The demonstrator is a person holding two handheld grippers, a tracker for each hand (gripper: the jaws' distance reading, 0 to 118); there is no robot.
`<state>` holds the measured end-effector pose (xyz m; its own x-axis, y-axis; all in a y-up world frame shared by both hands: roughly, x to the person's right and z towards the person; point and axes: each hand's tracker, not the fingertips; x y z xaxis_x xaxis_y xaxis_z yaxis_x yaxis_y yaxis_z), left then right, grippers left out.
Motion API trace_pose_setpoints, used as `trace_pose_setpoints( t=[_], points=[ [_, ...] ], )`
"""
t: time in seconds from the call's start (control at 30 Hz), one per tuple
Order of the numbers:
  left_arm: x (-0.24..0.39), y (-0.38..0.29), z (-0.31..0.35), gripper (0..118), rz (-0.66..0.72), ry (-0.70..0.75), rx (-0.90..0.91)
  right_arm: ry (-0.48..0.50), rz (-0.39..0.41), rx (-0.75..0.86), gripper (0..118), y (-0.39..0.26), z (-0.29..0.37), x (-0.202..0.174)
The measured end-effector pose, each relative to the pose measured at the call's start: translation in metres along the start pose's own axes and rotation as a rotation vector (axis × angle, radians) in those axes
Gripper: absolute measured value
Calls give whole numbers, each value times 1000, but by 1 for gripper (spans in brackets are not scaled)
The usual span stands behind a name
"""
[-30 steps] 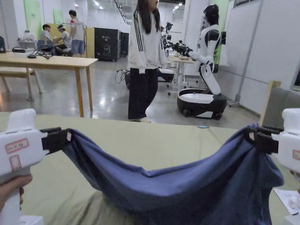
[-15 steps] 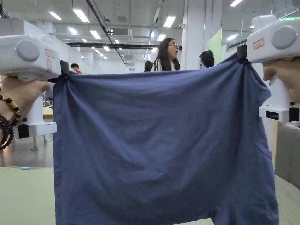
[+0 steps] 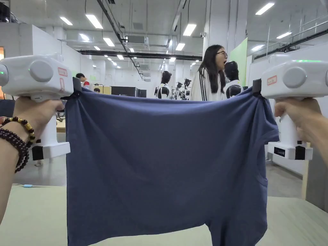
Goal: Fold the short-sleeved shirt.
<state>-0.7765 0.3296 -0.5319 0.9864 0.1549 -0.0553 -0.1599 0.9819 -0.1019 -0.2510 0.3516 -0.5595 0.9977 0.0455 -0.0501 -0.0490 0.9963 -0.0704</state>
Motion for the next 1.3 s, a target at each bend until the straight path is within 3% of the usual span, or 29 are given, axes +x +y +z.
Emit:
trace_pose_setpoints(
  t=[0.47,0.7,0.83,0.93,1.0,1.13,1.3],
  points=[
    [-17,-140,-35,3,71,-7,-133,16,-68,-163,5,-127,-47,0],
    [-21,-151,-26,3,104,-39,-177,51,-104,-154,5,-142,-38,7],
    [-29,-165,15,3,47,-116,-155,87,-80,-128,5,-158,13,12],
    [-46,-205,69,2,49,-229,-177,185,48,-138,5,-193,81,17],
    [-56,-237,109,3,31,-273,-238,197,90,-164,5,-221,133,19],
    [-76,-318,198,3,-82,-302,-345,252,92,-326,5,-293,233,29],
    [-105,-428,248,3,-62,-309,-589,271,159,-642,5,-403,293,33]
  ],
)
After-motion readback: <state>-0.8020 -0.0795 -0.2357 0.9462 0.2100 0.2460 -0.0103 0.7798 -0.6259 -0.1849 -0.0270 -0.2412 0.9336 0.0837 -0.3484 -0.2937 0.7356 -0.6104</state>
